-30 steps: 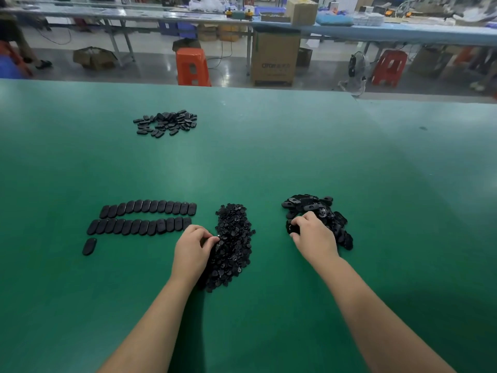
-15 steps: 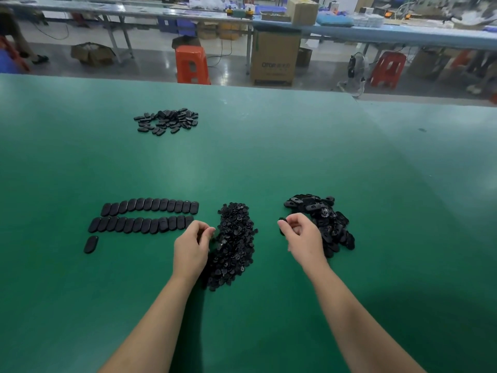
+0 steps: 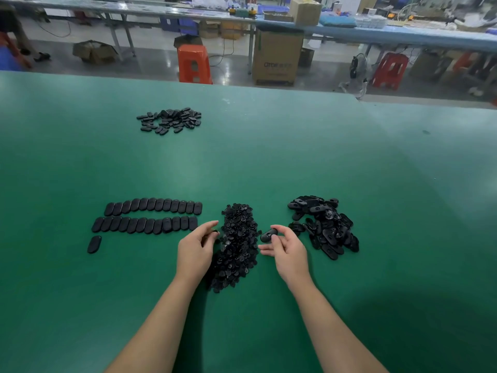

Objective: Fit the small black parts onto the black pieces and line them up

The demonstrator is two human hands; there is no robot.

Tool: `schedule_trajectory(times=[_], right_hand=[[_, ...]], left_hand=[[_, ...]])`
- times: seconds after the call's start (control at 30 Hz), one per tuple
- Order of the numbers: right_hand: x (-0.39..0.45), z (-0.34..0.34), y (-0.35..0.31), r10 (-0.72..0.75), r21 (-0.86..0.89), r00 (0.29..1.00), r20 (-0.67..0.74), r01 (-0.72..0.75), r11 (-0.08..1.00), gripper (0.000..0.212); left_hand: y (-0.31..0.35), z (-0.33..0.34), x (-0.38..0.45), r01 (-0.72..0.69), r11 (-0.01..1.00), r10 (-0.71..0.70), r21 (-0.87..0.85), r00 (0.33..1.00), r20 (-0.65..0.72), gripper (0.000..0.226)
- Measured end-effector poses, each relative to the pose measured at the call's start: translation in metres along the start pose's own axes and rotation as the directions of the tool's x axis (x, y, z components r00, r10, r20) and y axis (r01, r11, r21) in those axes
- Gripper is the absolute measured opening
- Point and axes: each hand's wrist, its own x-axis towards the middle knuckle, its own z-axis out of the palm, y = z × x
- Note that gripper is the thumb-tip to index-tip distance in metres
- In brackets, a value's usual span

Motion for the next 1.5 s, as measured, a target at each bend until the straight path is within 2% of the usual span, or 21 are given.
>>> schedule_trajectory(times=[0.37, 0.53, 0.63, 0.73, 0.77, 0.87, 1.07, 1.2, 1.33, 1.5], right_hand=[[-0.003, 0.0, 0.001, -0.042, -0.058, 0.999, -0.027, 0.04, 0.997, 0.004], [-0.002, -0.003, 0.005, -0.053, -0.172, 0.998, -0.044, 0.045, 0.984, 0.015], [-0.002, -0.002, 0.004, -0.052, -0.141, 0.998, -0.032, 0.047, 0.989, 0.01], [-0.003, -0.001, 0.003, -0.047, -0.089, 0.999, -0.004, 0.046, 0.995, 0.036], [-0.003, -0.001, 0.002, -0.047, -0.097, 0.999, 0.003, 0.047, 0.994, 0.039], [-0.004, -0.002, 0.002, -0.046, -0.151, 0.999, 0.001, 0.045, 0.987, 0.023], [-0.002, 0.0, 0.002, -0.073, -0.113, 0.996, -0.048, 0.067, 0.991, 0.007], [-0.002, 0.001, 0.002, -0.086, -0.073, 0.994, -0.06, 0.082, 0.994, 0.01], [-0.004, 0.001, 0.002, -0.077, -0.113, 0.997, -0.024, 0.074, 0.991, 0.03], [-0.004, -0.001, 0.001, -0.133, -0.182, 0.99, -0.04, 0.123, 0.975, 0.021]], left_hand=[[0.003, 0.001, 0.001, 0.057, 0.998, -0.058, -0.031, 0.998, -0.008, 0.017], [0.002, 0.002, 0.003, 0.057, 0.998, -0.057, -0.036, 0.998, 0.005, 0.018], [0.002, 0.001, 0.002, 0.053, 0.997, -0.053, -0.052, 0.999, -0.001, 0.019], [0.003, 0.0, 0.001, 0.051, 0.996, -0.052, -0.072, 0.999, -0.013, 0.023], [0.004, -0.001, 0.0, 0.052, 0.996, -0.053, -0.072, 0.999, -0.014, 0.026], [0.004, -0.001, 0.001, 0.063, 0.995, -0.064, -0.076, 0.998, -0.01, 0.023], [0.007, 0.0, 0.002, 0.1, 0.99, -0.106, -0.097, 0.993, -0.051, 0.011], [0.01, -0.003, 0.002, 0.107, 0.989, -0.113, -0.097, 0.992, -0.061, 0.011], [0.01, -0.004, 0.001, 0.126, 0.985, -0.132, -0.117, 0.99, -0.047, 0.009], [0.01, -0.004, 0.002, 0.138, 0.98, -0.144, -0.141, 0.989, -0.028, 0.011]])
